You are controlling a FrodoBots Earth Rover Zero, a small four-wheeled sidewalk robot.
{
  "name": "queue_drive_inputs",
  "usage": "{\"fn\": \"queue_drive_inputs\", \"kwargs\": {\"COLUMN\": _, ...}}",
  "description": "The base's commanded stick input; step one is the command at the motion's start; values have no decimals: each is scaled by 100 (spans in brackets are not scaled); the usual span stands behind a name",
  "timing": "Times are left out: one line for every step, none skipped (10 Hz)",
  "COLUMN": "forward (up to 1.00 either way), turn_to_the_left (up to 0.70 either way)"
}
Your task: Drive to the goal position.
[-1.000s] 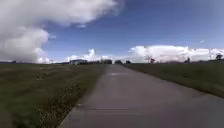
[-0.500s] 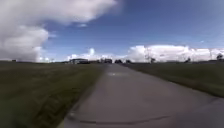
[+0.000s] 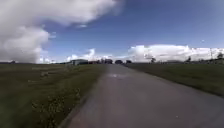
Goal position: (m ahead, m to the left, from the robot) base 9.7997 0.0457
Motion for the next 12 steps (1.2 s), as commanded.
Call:
{"fn": "queue_drive_inputs", "kwargs": {"forward": 70, "turn_to_the_left": 0}}
{"fn": "queue_drive_inputs", "kwargs": {"forward": 70, "turn_to_the_left": 0}}
{"fn": "queue_drive_inputs", "kwargs": {"forward": 70, "turn_to_the_left": 0}}
{"fn": "queue_drive_inputs", "kwargs": {"forward": 70, "turn_to_the_left": 0}}
{"fn": "queue_drive_inputs", "kwargs": {"forward": 70, "turn_to_the_left": 0}}
{"fn": "queue_drive_inputs", "kwargs": {"forward": 70, "turn_to_the_left": 0}}
{"fn": "queue_drive_inputs", "kwargs": {"forward": 70, "turn_to_the_left": 0}}
{"fn": "queue_drive_inputs", "kwargs": {"forward": 70, "turn_to_the_left": 0}}
{"fn": "queue_drive_inputs", "kwargs": {"forward": 70, "turn_to_the_left": 0}}
{"fn": "queue_drive_inputs", "kwargs": {"forward": 70, "turn_to_the_left": 0}}
{"fn": "queue_drive_inputs", "kwargs": {"forward": 70, "turn_to_the_left": 0}}
{"fn": "queue_drive_inputs", "kwargs": {"forward": 70, "turn_to_the_left": -6}}
